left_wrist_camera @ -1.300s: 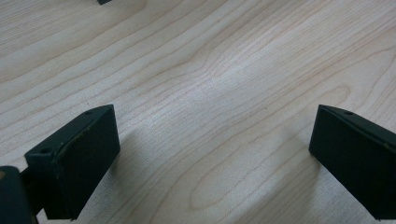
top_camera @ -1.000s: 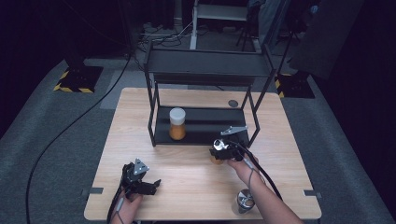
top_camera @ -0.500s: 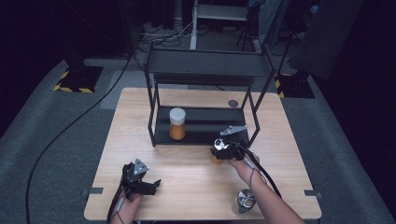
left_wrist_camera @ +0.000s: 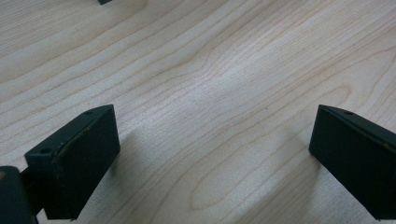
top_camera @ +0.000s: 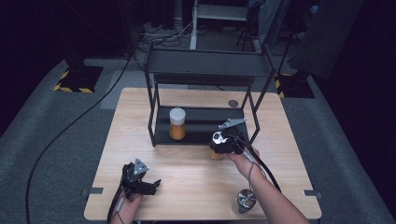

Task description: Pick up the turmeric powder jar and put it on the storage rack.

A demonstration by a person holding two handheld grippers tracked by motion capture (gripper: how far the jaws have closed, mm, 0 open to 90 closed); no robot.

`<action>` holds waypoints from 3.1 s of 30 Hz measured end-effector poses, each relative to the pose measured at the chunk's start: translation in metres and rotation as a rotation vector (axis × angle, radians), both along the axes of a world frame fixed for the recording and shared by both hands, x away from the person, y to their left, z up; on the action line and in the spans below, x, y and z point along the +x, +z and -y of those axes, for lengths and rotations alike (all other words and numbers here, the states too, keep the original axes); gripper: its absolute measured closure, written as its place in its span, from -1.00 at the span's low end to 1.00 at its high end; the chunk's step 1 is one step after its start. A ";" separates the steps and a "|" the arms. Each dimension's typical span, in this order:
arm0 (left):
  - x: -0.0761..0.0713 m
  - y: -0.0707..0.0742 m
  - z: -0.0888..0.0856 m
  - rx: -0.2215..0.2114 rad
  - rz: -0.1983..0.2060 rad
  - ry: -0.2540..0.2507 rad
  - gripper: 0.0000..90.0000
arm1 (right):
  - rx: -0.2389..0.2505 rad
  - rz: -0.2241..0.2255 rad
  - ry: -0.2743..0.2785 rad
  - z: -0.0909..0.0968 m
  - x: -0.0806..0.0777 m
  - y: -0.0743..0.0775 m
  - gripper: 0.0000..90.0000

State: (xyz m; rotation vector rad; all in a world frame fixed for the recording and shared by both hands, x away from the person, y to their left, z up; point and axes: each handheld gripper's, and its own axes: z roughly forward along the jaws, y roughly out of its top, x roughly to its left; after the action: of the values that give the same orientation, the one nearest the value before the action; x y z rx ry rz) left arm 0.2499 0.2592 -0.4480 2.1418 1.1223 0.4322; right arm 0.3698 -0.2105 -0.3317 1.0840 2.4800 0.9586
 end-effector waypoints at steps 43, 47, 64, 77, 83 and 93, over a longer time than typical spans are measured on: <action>0.000 0.000 0.000 0.000 -0.001 0.001 -0.96 | -0.017 0.011 -0.018 -0.055 0.048 0.019 -0.29; 0.000 0.000 0.000 0.002 -0.001 0.000 -0.96 | -0.020 0.011 -0.020 -0.060 0.052 0.014 -0.29; 0.000 0.000 -0.001 -0.001 0.000 -0.001 -0.96 | -0.047 -0.012 -0.032 -0.075 0.072 -0.007 -0.29; 0.000 0.000 -0.001 -0.001 0.000 0.000 -0.96 | -0.043 -0.015 -0.041 -0.076 0.076 -0.014 -0.30; 0.000 0.000 -0.001 -0.001 0.000 0.000 -0.96 | -0.030 -0.016 -0.045 -0.072 0.074 -0.012 -0.60; 0.000 0.000 0.000 0.001 0.001 0.001 -0.96 | 0.015 0.011 -0.047 -0.054 0.048 0.010 -0.71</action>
State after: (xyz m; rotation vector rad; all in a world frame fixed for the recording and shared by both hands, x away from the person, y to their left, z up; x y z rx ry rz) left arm 0.2500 0.2596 -0.4480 2.1418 1.1229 0.4347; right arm 0.4182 -0.1568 -0.3221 1.1338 2.4313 0.9676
